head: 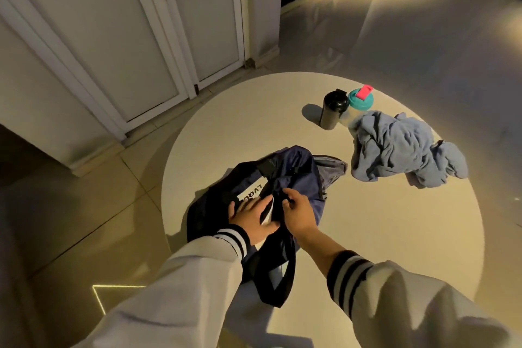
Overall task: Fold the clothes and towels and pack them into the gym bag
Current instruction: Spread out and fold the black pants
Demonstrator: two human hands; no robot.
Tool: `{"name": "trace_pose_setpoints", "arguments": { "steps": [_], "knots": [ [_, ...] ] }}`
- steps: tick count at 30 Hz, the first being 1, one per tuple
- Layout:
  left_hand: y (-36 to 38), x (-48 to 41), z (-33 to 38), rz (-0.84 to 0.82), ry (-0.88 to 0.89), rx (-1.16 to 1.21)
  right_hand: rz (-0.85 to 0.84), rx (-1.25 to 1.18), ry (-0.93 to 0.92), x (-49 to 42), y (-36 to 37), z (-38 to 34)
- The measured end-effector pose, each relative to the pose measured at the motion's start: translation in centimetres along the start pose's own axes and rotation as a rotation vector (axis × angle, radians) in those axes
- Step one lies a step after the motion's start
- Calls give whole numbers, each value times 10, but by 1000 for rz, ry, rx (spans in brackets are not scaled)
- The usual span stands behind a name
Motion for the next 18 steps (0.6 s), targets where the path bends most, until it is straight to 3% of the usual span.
{"name": "trace_pose_setpoints", "arguments": {
  "steps": [3, 6, 9, 13, 18],
  "knots": [
    [8, -3, -5, 94, -79, -199, -11, 58, -37, 4, -18, 15],
    [10, 2, 16, 220, -196, -192, -46, 100, -73, 6, -37, 28],
    [12, 9, 74, 321, -22, -25, -22, 103, -77, 8, -66, 47],
    [34, 8, 160, 172, 142, 280, 17, 78, -74, 13, -129, 82],
    [86, -7, 257, 84, 88, 461, 50, 55, -35, 5, -215, 157]
  ]
}}
Point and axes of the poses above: each hand's wrist, its own x-axis away from the middle knuckle, its own y-axis out of the palm, z = x × y, the point moved 2 cm from there along -x, towards the middle knuckle, and after that the axes turned 14 degrees about -y, right-handed, at the moved point
